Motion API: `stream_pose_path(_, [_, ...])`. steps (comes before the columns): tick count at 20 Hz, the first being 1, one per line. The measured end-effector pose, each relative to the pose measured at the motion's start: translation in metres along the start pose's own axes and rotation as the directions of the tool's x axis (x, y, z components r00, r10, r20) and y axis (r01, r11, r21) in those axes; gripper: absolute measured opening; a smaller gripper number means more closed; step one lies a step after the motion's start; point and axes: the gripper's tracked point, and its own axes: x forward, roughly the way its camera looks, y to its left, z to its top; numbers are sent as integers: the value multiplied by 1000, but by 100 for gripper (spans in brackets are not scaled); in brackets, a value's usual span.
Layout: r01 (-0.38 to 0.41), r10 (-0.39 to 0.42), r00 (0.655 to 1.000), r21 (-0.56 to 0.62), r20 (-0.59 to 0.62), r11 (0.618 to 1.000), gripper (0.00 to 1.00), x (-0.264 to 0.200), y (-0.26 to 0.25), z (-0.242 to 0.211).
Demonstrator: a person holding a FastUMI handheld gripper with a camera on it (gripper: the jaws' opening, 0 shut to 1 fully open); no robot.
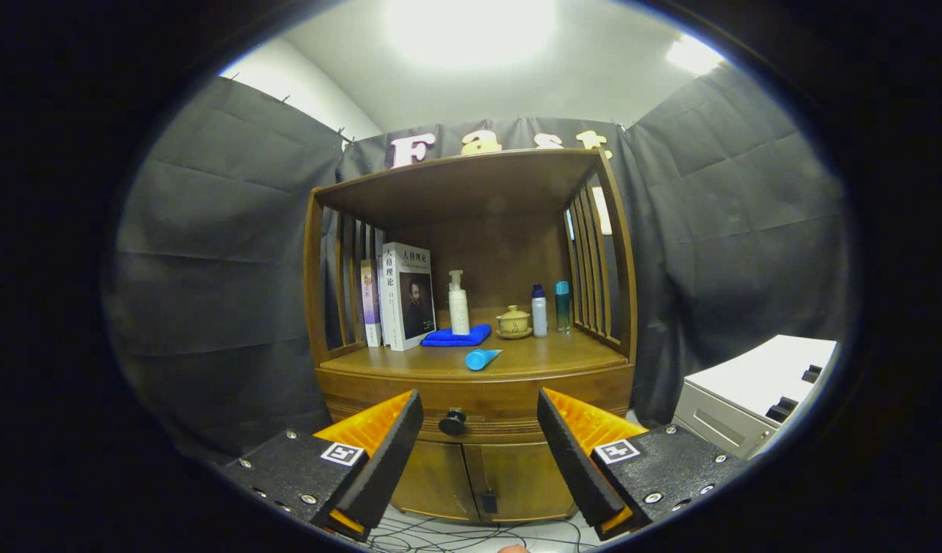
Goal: Pull open the drawer, take out the items inside it, and place them on the countertop above the cabinet.
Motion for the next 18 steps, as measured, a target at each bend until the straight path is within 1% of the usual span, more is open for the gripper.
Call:
stream_pose_path(7, [9,-9,999,-8,-34,1000,93,-21,1,-28])
stream_pose_path(12, [20,-20,999,-13,-27,1000,94,-21,-3,-29])
stream_pose_path(18, [12,-12,999,-4,-45,1000,93,-21,-3,-36])
